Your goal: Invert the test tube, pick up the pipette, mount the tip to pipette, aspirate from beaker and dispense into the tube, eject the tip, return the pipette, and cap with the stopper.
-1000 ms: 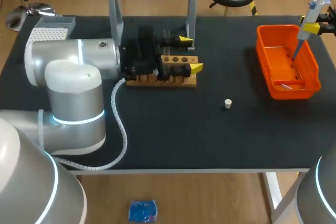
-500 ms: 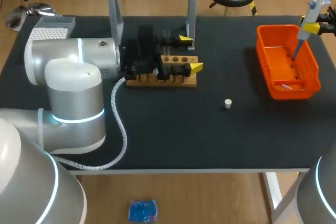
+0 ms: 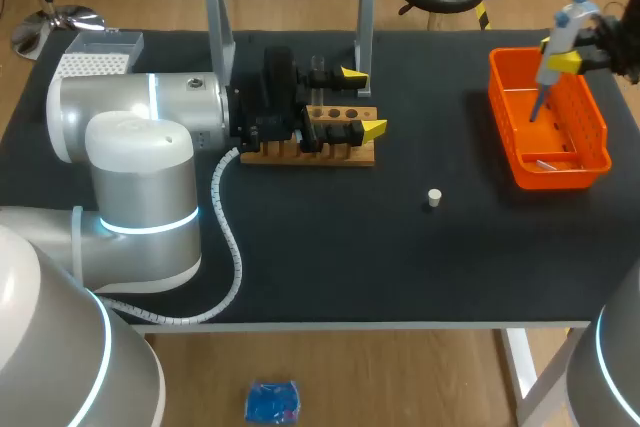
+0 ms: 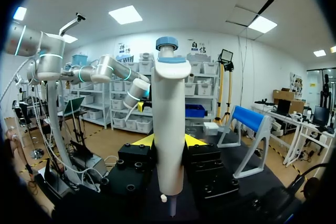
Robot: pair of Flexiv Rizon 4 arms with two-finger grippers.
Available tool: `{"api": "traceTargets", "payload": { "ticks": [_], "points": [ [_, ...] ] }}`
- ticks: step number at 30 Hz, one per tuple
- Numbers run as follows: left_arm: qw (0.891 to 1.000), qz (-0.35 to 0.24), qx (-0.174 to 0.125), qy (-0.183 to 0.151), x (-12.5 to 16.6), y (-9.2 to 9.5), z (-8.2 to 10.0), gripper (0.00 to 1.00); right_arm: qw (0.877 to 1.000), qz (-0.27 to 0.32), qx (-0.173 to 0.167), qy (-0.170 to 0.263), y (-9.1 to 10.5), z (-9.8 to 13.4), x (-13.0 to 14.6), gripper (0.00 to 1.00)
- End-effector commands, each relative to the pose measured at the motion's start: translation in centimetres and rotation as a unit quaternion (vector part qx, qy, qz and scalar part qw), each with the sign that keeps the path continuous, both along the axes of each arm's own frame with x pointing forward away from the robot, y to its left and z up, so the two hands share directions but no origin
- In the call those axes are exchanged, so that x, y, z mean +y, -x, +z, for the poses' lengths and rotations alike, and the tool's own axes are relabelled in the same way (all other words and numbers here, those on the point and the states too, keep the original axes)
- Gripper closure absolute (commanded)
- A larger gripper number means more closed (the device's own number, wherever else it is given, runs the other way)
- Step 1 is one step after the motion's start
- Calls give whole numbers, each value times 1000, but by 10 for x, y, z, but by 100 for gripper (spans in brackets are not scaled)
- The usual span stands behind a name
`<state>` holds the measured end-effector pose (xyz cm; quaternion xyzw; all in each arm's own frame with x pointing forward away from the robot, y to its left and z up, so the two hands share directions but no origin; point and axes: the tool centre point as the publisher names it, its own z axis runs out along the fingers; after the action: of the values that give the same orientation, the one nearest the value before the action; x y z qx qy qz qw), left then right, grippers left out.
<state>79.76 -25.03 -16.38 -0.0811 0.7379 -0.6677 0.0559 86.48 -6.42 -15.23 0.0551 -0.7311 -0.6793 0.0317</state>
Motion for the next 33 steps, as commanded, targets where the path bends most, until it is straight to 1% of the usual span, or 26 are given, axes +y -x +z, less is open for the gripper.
{"api": "traceTargets", "payload": {
  "ticks": [1,8,14,21,27,33],
  "points": [
    [1000,3,-1,1,-2,1,-1,0,1000,-21,-3,20,14,-1,47,100],
    [1000,3,-1,1,-2,1,-1,0,999,-24,0,36,25,-12,96,100],
    [1000,3,-1,1,-2,1,-1,0,999,-16,5,43,36,-19,128,100],
    [1000,3,-1,1,-2,1,-1,0,999,5,13,35,47,-24,154,100],
    [1000,3,-1,1,-2,1,-1,0,999,25,26,22,60,-32,175,100],
    [1000,3,-1,1,-2,1,-1,0,999,36,38,-1,68,-42,189,100]
  ]
}}
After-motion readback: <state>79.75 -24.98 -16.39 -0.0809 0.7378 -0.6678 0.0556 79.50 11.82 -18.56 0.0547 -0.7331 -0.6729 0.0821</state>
